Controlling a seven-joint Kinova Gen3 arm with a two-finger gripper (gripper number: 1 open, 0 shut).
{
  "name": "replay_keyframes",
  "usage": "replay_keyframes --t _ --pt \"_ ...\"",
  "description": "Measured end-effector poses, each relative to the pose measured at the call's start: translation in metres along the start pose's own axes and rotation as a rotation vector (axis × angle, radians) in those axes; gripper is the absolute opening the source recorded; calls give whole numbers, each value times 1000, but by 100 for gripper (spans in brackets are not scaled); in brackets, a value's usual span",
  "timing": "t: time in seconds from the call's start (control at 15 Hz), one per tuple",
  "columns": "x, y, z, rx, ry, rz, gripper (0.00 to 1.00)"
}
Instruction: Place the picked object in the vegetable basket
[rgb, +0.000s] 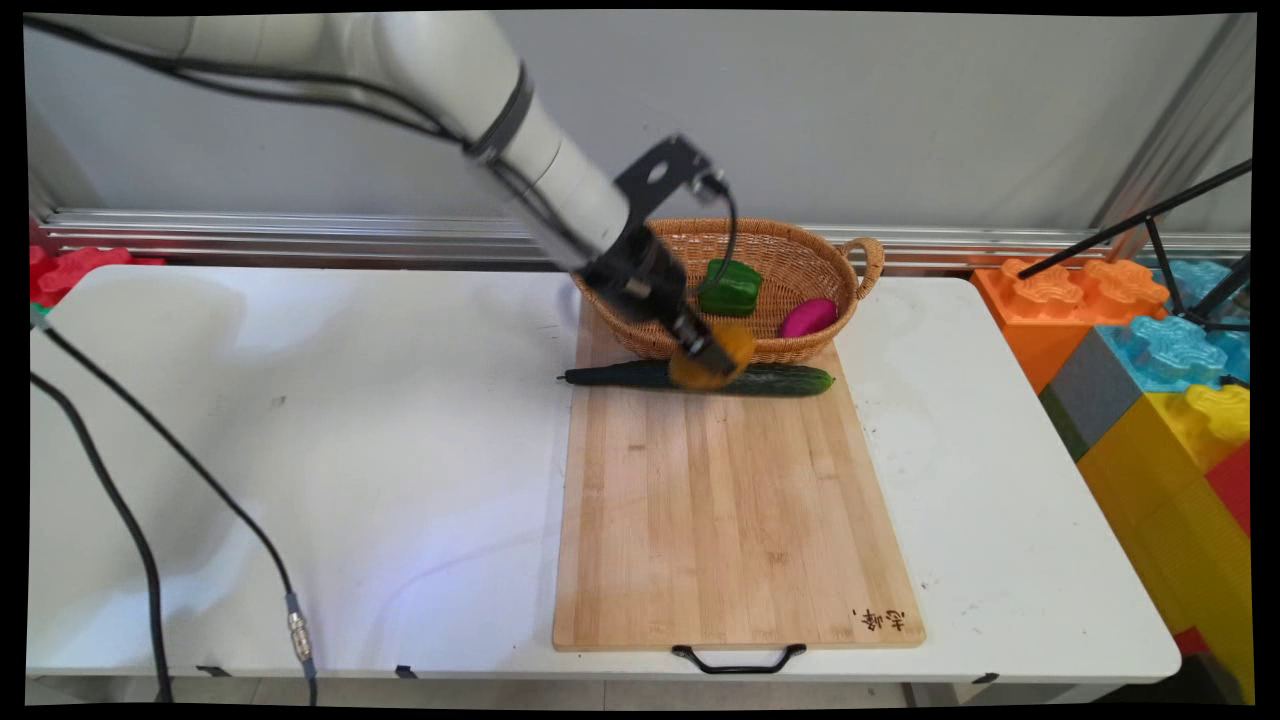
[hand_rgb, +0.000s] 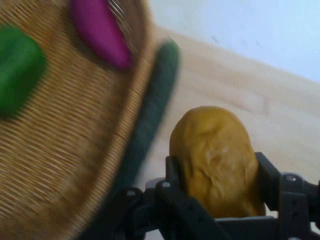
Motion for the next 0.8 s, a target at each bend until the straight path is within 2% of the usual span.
replay_keyframes --t 0.2,0.4,0.8 --pt "23 -28 6 101 37 -6 0" --pt "30 -61 20 200 41 -13 0" --pt "26 -102 53 303 22 -18 0"
